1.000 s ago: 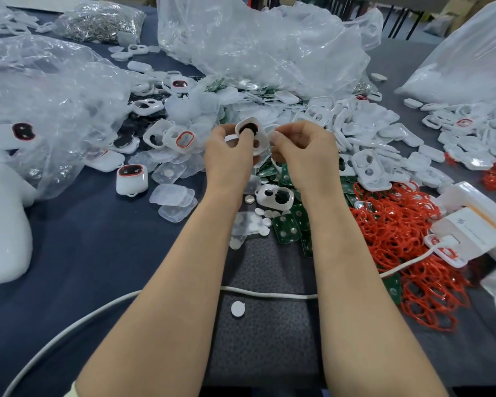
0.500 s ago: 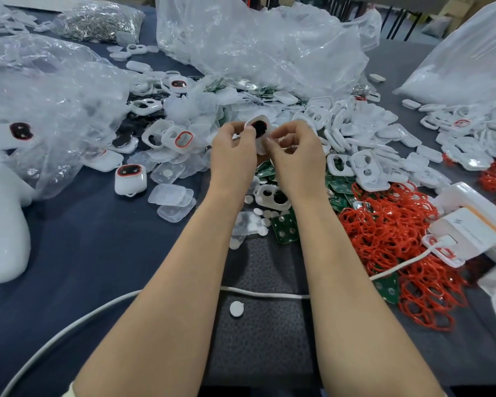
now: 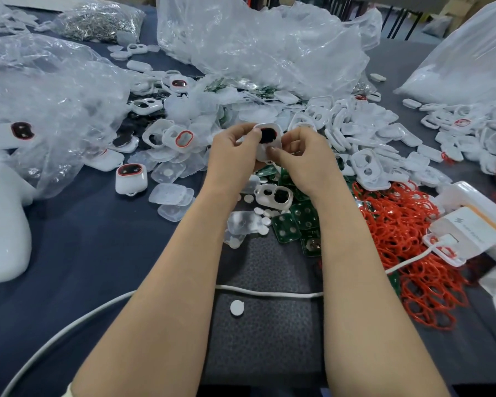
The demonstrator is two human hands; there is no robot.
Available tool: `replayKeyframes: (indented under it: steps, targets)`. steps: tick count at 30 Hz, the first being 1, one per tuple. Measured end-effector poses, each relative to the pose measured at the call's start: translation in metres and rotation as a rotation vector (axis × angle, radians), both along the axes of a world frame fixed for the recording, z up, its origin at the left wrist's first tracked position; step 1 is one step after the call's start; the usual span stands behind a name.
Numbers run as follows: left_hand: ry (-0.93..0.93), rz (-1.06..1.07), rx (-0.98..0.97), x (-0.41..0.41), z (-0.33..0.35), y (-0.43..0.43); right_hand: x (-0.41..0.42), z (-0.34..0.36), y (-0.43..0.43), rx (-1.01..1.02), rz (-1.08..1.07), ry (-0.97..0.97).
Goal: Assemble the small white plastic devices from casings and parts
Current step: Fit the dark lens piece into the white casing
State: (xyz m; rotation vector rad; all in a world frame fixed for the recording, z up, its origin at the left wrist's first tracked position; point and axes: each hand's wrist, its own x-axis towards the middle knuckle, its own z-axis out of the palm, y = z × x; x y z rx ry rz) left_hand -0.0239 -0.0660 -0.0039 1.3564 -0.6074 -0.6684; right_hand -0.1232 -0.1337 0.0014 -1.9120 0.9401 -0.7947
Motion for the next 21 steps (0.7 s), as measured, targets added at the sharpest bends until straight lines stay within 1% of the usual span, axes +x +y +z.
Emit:
replayKeyframes:
  steps: [4,8,14,21]
  targets:
    - [-0.011,-0.051,0.030,0.0002,-0.0008,0.0002,-0.0021,-0.0016,-0.0034,0.011,0.004,0.016]
    - [-0.019,-0.100,0.017,-0.0004,-0.0019,0.0029,-0.0009,-0.0032,-0.0040,0.040,-0.026,-0.040]
    - [-0.138,-0.042,0.058,-0.0030,-0.0013,0.0027,0.0015,-0.0057,-0.0024,0.182,-0.039,-0.145]
    - [-0.235,-0.011,0.071,-0.0049,-0.0014,0.0025,0.0047,-0.0069,-0.0028,0.198,-0.052,-0.152]
